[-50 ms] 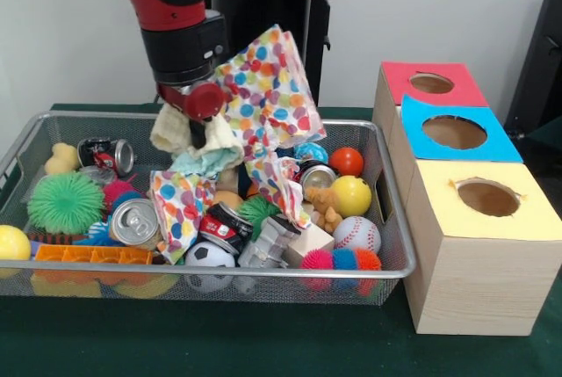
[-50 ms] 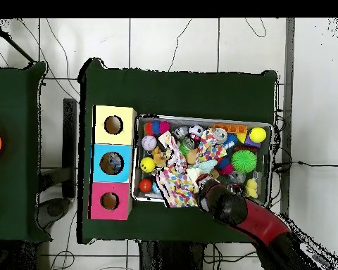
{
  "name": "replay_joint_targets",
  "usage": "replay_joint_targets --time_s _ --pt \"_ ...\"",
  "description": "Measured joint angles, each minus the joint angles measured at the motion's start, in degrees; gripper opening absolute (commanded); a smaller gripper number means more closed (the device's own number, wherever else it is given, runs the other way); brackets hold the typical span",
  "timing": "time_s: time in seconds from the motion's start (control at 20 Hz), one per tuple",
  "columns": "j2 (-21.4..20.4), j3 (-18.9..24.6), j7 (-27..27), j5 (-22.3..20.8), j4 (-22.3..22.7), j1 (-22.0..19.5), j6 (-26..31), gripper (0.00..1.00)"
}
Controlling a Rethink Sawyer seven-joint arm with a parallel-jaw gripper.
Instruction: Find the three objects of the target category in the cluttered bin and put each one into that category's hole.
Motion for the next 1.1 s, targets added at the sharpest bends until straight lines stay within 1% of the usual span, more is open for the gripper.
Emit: replay_joint_targets --time_s 0.25,0.4,0.85,1.1 --pt "0.0 0.0 0.0 2.7 1.8 0.4 -2.0 0.0" --pt "0.0 0.0 0.0 3.6 2.2 0.4 -2.7 0.0" --pt "-0.1 0.0 0.0 4.0 2.4 0.3 -2.7 0.0" --pt "-0.9 -0.2 0.0 4.0 2.7 0.3 -2.7 0.0"
